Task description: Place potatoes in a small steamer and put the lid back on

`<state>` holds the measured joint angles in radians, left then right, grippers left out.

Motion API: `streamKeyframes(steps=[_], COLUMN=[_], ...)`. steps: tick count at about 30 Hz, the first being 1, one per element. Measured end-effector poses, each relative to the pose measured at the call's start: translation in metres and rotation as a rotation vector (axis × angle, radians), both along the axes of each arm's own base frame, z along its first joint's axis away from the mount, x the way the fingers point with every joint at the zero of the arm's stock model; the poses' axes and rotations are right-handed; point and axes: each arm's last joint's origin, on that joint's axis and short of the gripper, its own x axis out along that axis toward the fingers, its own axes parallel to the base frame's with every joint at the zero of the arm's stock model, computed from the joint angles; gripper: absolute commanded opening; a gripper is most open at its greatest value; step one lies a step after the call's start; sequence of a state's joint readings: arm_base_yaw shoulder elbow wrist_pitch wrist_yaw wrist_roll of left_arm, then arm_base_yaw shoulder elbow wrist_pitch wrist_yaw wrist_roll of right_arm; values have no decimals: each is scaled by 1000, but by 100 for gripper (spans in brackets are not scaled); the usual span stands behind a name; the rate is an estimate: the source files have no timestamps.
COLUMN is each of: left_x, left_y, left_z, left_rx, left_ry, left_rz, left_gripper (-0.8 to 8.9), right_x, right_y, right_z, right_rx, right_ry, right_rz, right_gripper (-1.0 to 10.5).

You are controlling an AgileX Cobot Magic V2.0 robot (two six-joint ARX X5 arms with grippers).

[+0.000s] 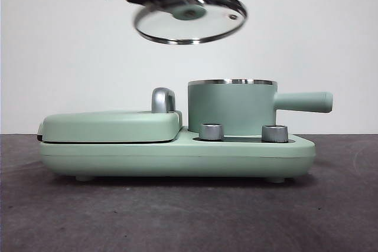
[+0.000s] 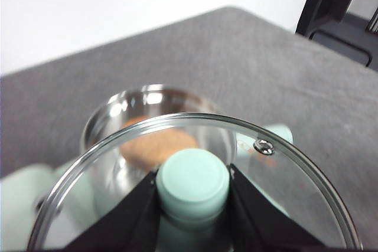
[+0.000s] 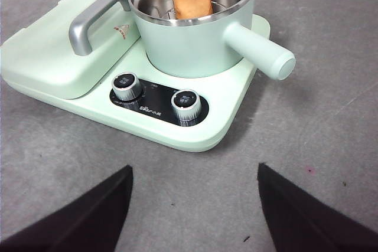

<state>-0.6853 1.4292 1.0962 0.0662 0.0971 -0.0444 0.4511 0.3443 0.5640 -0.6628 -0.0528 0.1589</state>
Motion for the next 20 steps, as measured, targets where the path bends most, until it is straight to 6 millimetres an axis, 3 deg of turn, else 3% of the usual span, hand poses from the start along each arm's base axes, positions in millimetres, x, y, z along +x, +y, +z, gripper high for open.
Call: streamKeyframes(steps=[8,20], left_x=[34,74], left_y=[-28,-60], left_z=[-24,-35], left_rx=[12,59], left_ry=[-60,-103], left_rz=[-12,-29], left_gripper=[9,8], right_x=[0,0], right_y=[0,0], right_z=[0,0], right_rx=[2,2], right_ry=[1,1], right_rz=[-1,-2], right_gripper=[325,325])
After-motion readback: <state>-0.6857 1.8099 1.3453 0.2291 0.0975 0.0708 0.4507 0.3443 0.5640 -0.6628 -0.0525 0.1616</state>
